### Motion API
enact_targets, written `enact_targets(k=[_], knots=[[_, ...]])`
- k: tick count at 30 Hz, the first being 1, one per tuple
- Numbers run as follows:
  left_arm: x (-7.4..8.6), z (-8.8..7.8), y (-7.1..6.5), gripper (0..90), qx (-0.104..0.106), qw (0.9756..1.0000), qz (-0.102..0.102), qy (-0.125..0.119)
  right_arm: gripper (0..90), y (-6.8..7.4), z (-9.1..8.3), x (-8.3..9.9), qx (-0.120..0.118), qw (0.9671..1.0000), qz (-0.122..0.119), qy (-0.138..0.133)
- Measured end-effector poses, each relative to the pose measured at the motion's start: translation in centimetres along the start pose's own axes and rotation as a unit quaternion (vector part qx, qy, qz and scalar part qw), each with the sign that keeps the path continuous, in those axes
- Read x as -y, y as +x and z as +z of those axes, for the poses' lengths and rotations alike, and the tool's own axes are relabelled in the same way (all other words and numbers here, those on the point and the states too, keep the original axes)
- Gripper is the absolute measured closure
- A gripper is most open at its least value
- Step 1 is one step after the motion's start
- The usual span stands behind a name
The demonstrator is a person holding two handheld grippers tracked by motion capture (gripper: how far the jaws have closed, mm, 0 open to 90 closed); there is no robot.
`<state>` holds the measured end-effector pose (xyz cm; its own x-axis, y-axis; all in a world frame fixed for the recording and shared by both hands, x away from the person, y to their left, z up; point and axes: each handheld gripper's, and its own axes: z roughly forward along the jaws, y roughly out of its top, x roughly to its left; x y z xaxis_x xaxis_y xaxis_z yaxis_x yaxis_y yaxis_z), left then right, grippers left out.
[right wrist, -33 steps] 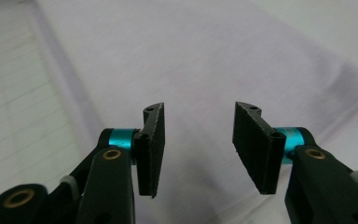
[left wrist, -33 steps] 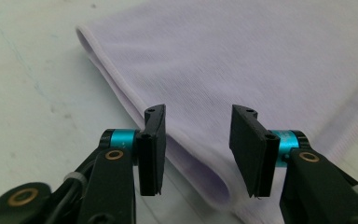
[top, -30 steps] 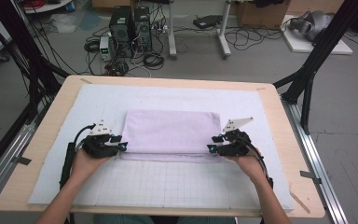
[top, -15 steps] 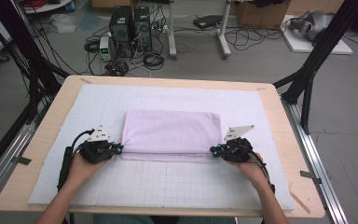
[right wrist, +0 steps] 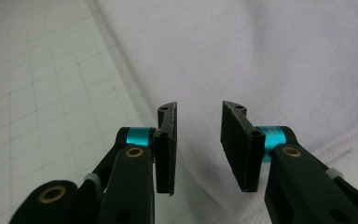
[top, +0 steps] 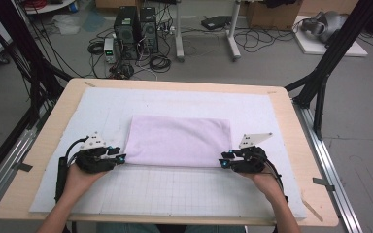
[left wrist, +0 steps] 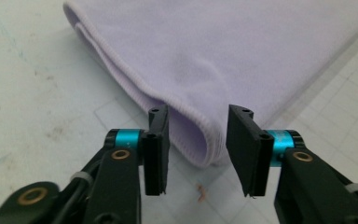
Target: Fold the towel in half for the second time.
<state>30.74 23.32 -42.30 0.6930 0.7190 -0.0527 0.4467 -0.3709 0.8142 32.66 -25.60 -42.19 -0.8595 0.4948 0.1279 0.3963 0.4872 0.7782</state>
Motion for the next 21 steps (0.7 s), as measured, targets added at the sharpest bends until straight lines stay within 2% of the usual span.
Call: enact_targets(k=[2,5,7,8,13,16,21], knots=[[0.0,0.7,-0.2,66.7,-0.005,0.9998,0.007,0.016,66.2,-0.1,0.4,0.0,0.011,0.9999,-0.002,0.002],[0.9,1.8,-0.1,67.7,-0.014,0.9984,0.012,0.052,65.5,0.0,0.9,0.5,0.033,0.9992,-0.010,0.018],[1.4,1.7,0.1,67.4,-0.011,0.9993,-0.005,0.036,65.4,0.0,1.1,1.1,0.042,0.9986,-0.011,0.031],[1.5,1.7,0.1,66.3,-0.011,0.9994,-0.006,0.033,65.1,-0.1,1.2,1.6,0.045,0.9986,-0.009,0.028],[1.5,1.4,0.0,57.1,-0.013,0.9997,0.001,0.023,53.9,0.1,1.0,1.5,0.066,0.9977,-0.010,0.013],[1.4,1.2,-0.1,49.6,-0.004,0.9999,-0.007,0.013,48.0,-0.1,0.7,1.4,0.074,0.9973,0.005,0.001],[1.3,0.7,-0.2,39.0,-0.010,0.9998,-0.014,-0.006,38.3,-0.2,0.1,1.4,0.086,0.9959,0.021,-0.019]])
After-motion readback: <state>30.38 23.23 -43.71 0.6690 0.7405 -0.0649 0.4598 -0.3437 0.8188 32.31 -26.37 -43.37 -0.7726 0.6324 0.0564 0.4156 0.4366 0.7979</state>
